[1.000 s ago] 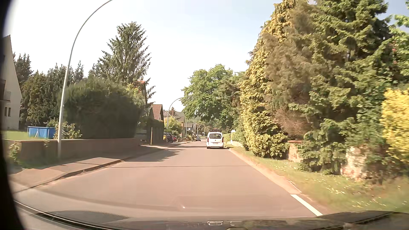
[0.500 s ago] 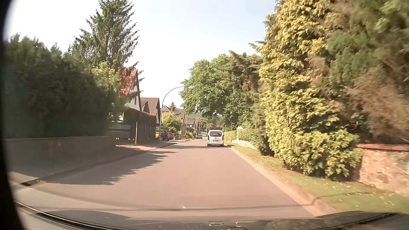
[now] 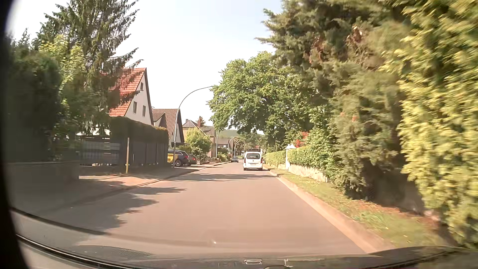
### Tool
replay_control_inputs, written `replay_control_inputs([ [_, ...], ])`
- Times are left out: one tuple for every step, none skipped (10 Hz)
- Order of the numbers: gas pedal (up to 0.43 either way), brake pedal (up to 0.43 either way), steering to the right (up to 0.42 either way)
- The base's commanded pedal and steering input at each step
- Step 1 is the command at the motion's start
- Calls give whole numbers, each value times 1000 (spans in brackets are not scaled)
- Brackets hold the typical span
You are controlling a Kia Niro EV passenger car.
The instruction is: Follow the waypoints while adhering to traffic rules and regulations
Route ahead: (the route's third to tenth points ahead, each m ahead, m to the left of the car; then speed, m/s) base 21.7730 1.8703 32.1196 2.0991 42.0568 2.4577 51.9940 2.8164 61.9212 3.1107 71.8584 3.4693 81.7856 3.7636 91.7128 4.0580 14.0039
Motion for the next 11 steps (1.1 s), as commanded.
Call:
replay_control_inputs([
  [130,0,-7],
  [130,0,-6],
  [130,0,-5],
  [130,0,-4],
  [130,0,-4],
  [130,0,-3],
  [130,0,-2],
  [130,0,-2],
  [130,0,-2],
  [138,0,-2],
  [138,0,-2],
])
